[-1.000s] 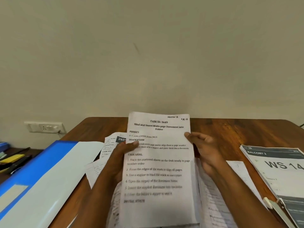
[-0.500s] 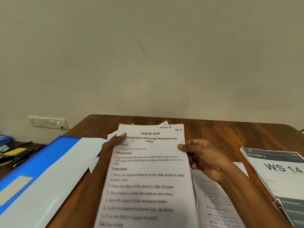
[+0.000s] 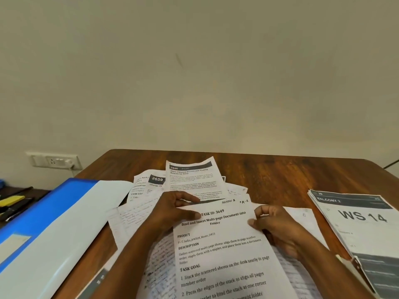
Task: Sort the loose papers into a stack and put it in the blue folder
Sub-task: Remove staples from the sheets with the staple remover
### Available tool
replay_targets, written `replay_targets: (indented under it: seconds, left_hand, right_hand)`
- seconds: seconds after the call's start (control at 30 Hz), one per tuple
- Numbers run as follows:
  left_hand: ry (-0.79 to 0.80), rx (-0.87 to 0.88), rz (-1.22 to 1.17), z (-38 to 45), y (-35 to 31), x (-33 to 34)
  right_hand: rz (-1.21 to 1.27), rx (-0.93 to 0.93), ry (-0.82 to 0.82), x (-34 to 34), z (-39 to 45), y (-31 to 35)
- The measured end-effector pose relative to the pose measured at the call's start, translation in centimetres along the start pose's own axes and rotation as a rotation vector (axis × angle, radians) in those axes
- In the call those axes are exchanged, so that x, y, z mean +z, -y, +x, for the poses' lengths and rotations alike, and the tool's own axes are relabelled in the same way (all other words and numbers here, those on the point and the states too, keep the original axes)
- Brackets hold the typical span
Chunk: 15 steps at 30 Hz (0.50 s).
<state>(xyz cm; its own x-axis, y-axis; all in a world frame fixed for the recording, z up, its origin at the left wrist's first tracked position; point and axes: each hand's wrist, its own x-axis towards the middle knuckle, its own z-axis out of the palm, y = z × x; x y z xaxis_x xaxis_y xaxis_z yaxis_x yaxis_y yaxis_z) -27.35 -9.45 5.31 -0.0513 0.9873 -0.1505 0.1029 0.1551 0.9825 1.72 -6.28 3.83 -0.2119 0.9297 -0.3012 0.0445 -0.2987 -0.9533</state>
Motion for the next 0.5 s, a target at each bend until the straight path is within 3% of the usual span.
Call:
replay_targets:
  seconds: [0.2, 0.37, 0.43, 0.5]
  left_hand:
    - [-0.129, 0.118, 0.036, 0.5, 0.6, 1.4]
    - [-0.614, 0.299, 0.375, 1.9, 2.5, 1.0]
    - [-0.718, 0.222, 0.565, 2.3, 3.2, 0.2]
    - [-0.708, 0.105, 0.748, 2.5, 3.5, -0.2]
  right_hand:
    - [0.003, -0.049, 0.08, 0.2, -0.5, -0.2]
    - [-0.032, -0.049, 0.049, 0.1, -0.2, -0.5]
    - [-0.032, -0.051, 0.055, 0.0, -0.3, -0.5]
    - [-0.029, -0.056, 0.063, 0.0, -0.2, -0.6]
